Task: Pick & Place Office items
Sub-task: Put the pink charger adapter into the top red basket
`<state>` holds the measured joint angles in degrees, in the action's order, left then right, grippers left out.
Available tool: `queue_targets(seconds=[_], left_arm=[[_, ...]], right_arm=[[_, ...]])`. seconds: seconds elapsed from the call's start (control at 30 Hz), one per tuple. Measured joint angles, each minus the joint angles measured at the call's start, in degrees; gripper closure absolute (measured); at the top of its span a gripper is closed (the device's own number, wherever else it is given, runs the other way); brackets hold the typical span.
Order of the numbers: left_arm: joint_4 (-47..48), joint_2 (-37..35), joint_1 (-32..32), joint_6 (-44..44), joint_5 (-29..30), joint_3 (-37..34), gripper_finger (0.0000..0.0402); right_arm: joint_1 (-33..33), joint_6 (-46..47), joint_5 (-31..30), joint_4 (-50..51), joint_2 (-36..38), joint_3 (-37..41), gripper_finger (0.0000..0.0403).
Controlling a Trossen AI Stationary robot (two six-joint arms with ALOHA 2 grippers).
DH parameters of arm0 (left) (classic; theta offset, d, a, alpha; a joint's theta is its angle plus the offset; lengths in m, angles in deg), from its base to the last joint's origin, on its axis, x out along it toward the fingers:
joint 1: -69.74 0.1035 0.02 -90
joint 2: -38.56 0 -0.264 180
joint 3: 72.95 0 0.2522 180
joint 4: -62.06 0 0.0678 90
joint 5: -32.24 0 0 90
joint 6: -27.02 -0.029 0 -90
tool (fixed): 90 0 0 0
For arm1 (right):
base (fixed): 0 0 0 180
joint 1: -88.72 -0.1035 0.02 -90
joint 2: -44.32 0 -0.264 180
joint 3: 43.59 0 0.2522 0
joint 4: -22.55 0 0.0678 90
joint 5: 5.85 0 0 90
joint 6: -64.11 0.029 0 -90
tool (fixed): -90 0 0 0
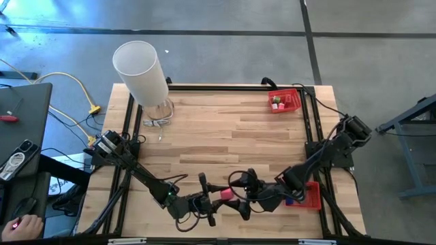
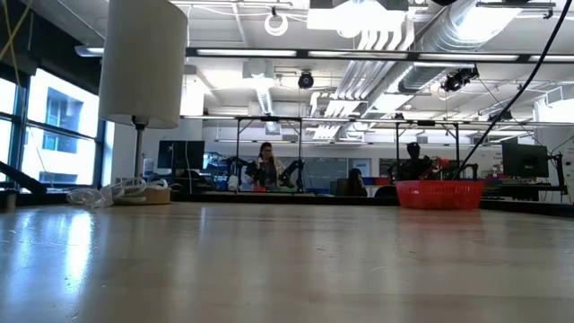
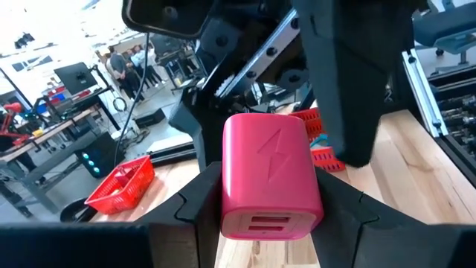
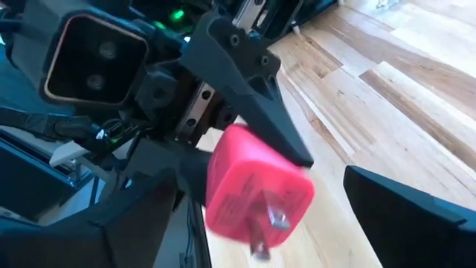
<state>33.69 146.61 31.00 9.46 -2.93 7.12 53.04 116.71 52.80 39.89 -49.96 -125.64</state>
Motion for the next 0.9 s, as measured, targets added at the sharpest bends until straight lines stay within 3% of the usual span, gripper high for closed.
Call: queue_targets(seconds=[0.43, 0.9], left_arm=[[0.1, 0.0, 0.0, -0.2, -0.7, 0.0, 0.0254], [0.2, 0.0, 0.0, -1.2, -0.8, 0.0, 0.0254]], right_arm=[[1.0, -1.9, 1.9, -2.3, 0.0, 0.0, 0.0071], [1.0, -3.2, 2.0, -2.1, 0.0, 0.0, 0.0206]])
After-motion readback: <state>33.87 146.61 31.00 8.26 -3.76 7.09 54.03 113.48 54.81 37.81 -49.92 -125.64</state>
